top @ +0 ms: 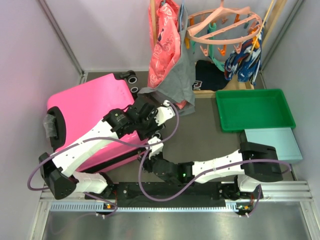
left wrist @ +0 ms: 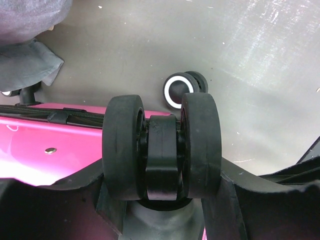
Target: Open, take out, and arrange the luggage
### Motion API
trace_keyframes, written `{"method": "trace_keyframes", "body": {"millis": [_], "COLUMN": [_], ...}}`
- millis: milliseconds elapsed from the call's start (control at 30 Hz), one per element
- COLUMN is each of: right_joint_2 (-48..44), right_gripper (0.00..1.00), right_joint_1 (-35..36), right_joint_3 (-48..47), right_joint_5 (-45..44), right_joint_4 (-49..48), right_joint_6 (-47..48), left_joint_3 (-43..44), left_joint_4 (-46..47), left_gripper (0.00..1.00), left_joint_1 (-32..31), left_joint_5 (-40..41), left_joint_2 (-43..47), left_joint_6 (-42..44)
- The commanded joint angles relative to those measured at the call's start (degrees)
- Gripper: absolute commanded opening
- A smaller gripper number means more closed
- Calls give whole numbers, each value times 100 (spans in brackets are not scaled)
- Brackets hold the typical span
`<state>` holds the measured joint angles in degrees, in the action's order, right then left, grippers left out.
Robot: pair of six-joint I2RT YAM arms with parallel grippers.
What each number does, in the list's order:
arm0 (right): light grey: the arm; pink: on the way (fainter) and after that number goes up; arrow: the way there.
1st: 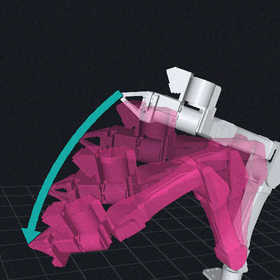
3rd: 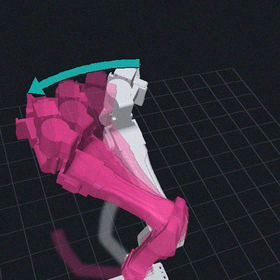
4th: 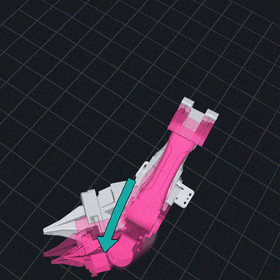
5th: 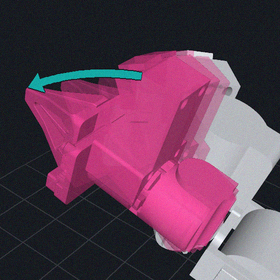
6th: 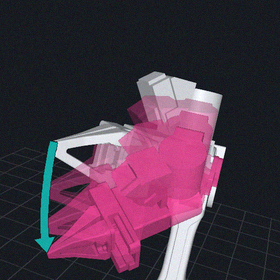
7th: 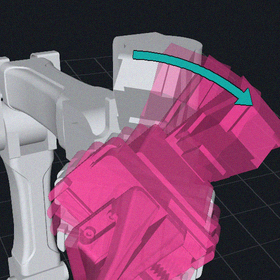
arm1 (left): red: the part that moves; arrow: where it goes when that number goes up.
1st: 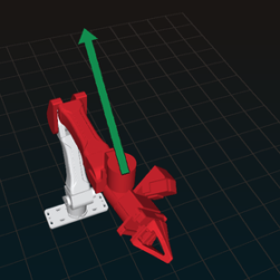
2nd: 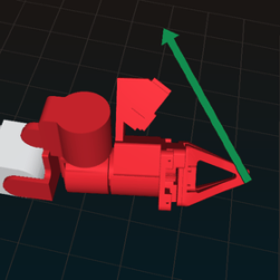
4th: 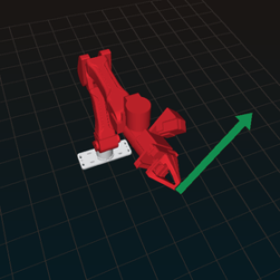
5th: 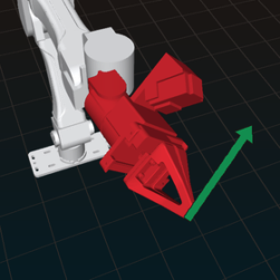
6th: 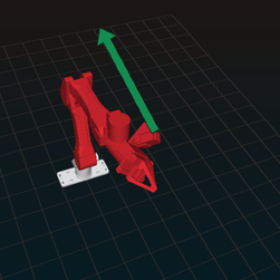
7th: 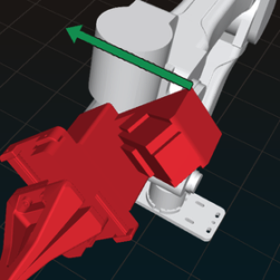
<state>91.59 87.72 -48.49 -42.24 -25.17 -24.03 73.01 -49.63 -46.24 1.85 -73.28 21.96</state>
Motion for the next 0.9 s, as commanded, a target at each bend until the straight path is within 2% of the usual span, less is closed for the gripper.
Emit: {"method": "trace_keyframes", "body": {"millis": [0,233,400,633,800,867], "right_joint_2": [69,499,992,1097,1150,1203], "right_gripper": [49,47,42,42,39,36], "right_joint_1": [140,149,105,87,-9,-158], "right_joint_3": [-29,-196,-617,-784,-1144,-1268], "right_joint_5": [-381,-566,-707,-777,-909,-787], "right_joint_4": [-155,-401,-137,-340,81,588], "right_joint_6": [109,241,-31,-5,-189,-425], "left_joint_3": [503,591,618,503,521,503], "left_joint_4": [647,603,603,586,594,603], "left_gripper": [0,0,0,0,0,0], "left_joint_1": [97,106,115,124,133,133], "left_joint_5": [527,563,483,448,395,378], "left_joint_2": [-11,-73,-73,6,15,-11], "left_joint_6": [-139,-130,-156,-200,-183,-192]}}
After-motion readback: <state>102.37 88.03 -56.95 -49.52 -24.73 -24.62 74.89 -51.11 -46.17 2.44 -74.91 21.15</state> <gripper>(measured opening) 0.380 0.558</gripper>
